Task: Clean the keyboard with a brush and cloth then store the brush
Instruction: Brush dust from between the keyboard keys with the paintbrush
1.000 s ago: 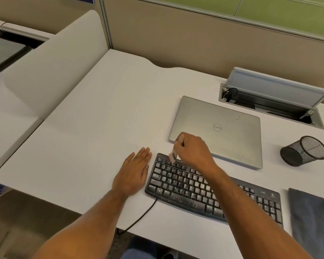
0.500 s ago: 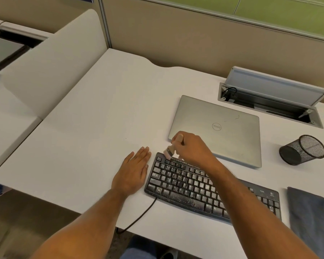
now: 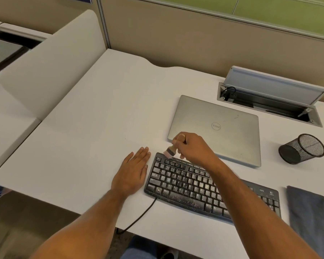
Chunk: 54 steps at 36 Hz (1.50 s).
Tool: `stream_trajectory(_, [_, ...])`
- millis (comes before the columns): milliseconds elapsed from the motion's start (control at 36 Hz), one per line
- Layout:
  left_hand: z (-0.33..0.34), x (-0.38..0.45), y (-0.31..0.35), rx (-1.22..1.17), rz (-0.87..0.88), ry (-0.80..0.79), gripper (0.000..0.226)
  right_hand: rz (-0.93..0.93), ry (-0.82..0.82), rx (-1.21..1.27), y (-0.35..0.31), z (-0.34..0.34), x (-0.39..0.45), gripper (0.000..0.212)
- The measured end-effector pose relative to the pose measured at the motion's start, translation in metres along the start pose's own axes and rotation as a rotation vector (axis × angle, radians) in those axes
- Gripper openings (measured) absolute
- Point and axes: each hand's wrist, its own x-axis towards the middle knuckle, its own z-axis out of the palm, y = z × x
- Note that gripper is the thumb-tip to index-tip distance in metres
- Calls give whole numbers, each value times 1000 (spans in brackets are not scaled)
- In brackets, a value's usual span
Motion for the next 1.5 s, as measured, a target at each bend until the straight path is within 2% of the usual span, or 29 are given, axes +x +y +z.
stream_trajectory(222, [0,0,0,-12,-4,2,57,22,-81,-212,4,-23,3,17])
stream_trajectory(417, [-2,0,2,-1,-10,-14,59,-40,-59,14,0,-14,2,18])
stream_trajectory(722, [0,0,0,-13,-13,-14,59,7,-82,-244,10,-26,0,14])
stream_trajectory(889, [-1,0,1,-12,-11,-21,60,-19,-53,-78,7,-16,-2,17])
stream_trajectory(1111, [0,-1,0,-10,-2,0,58,37,-62,-341,15,-24,-5,14])
stream_trajectory(1167, [0,0,0,-15,-4,-1,58,30,-33,-316,15,-27,-6,15])
stream_trajectory(1333, [0,0,0,-13,-8,-3,58,-12,-26,-36,8,-18,-5,15])
stream_trajectory(1500, [1,-1,0,-17,-6,7,58,13,-73,-134,11,-13,-1,12])
